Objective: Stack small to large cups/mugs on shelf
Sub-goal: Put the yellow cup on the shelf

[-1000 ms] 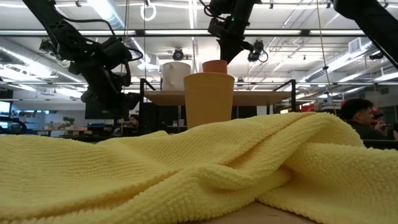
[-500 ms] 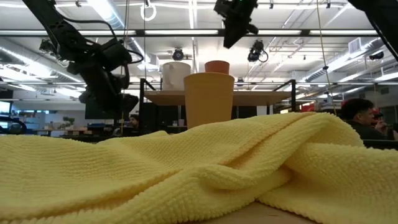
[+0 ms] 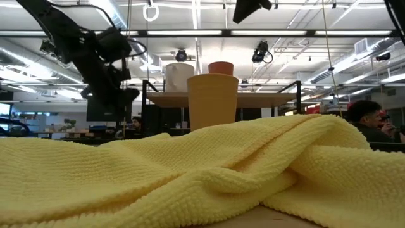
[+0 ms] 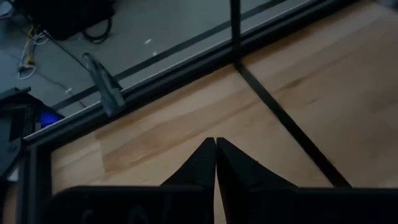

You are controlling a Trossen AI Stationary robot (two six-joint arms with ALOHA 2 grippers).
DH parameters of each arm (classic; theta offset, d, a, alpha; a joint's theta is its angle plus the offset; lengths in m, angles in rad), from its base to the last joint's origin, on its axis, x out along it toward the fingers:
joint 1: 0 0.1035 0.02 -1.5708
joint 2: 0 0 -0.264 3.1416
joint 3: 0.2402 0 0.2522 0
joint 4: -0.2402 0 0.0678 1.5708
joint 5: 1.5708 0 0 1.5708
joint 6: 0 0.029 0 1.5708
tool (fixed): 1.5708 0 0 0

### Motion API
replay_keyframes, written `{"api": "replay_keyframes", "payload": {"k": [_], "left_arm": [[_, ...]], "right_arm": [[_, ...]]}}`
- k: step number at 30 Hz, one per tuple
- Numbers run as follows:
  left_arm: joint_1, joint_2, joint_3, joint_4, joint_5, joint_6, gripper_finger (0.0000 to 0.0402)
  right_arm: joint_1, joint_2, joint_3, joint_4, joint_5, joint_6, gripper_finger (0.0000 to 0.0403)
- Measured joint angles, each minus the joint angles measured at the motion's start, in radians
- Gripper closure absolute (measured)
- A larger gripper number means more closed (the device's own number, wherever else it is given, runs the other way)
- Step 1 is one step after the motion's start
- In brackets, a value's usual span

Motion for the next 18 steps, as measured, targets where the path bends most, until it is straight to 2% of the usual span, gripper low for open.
{"api": "replay_keyframes", "payload": {"k": [4,7,12,18], "left_arm": [[-0.041,-0.122,-0.001,-0.135,-0.001,-0.03,0.0385],[-0.069,-0.222,-0.04,-0.17,-0.003,-0.047,0.0389],[-0.119,-0.4,-0.155,-0.161,0.096,-0.068,0.039],[-0.182,-0.585,-0.285,-0.024,0.221,0.005,0.0384]], "right_arm": [[0.039,-0.001,0.0,-0.028,0.019,0.005,0.0331],[0.066,-0.001,-0.012,-0.05,0.044,0.008,0.0331],[0.111,0.0,-0.019,-0.113,0.085,0.018,0.0331],[0.171,-0.015,-0.019,-0.13,0.137,0.035,0.0331]]}}
